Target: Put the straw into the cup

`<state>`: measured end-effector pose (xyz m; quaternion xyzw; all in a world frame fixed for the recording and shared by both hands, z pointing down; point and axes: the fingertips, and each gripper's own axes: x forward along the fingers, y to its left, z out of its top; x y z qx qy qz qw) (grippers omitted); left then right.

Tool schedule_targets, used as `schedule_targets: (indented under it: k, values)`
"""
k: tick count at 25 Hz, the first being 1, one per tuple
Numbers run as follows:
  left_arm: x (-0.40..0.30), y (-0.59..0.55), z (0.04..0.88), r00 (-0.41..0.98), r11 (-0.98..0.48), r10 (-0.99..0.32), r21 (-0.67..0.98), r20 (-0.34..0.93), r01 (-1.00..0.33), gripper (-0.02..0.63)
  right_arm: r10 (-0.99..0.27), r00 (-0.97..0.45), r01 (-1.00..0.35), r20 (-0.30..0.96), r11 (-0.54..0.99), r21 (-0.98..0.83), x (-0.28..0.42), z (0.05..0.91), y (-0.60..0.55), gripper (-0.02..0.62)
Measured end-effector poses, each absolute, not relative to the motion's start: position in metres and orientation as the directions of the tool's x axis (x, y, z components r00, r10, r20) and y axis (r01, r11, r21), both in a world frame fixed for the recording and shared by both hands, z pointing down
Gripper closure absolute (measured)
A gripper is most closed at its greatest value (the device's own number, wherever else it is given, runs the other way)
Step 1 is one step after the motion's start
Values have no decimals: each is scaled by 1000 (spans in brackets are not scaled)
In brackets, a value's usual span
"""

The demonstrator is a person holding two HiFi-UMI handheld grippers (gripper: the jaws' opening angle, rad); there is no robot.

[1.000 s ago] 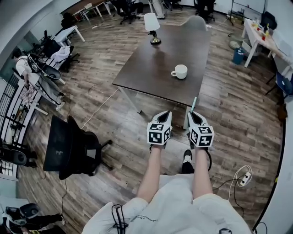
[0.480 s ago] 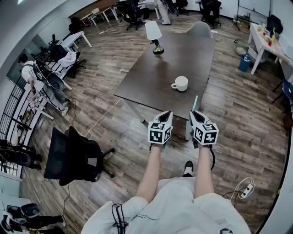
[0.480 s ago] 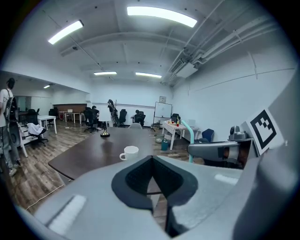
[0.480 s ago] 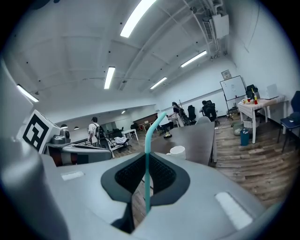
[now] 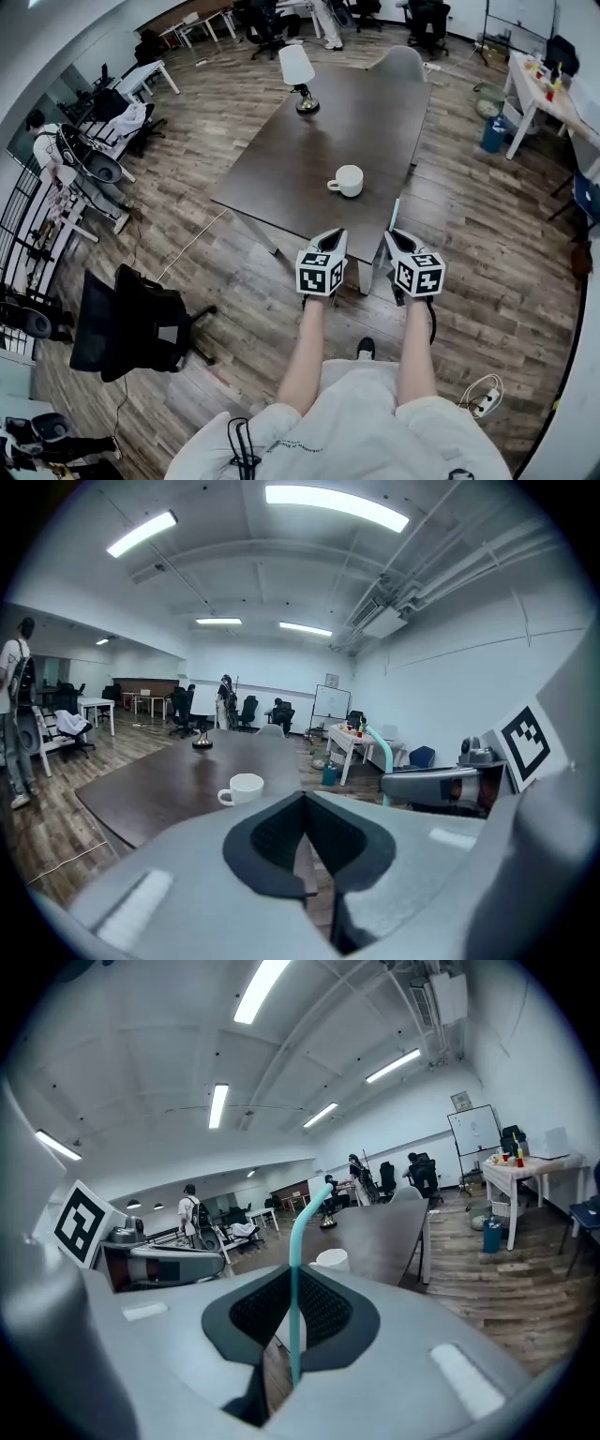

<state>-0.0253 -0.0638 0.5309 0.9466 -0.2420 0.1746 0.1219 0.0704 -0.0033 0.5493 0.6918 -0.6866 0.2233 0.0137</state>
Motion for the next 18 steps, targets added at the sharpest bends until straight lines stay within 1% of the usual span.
schedule_targets:
  k: [8, 12, 15, 18]
  values:
    - [-11, -60, 550, 798, -842, -419, 143, 433, -520, 606, -937, -59, -945, 343, -58, -321, 93, 565, 8, 548]
    - [2, -68, 550, 798, -831, -425, 165, 427, -531, 606, -926, -64, -950, 373, -59, -308, 96, 576, 18, 548]
    - [21, -70, 553, 802, -843, -406, 160, 438, -514, 606, -921, -37, -952, 388, -85, -294, 109, 581, 25, 548]
    - [45, -72, 556, 810, -858, -381, 155, 446, -490, 606, -930, 1, -939, 369, -128, -320, 134, 578, 28, 548]
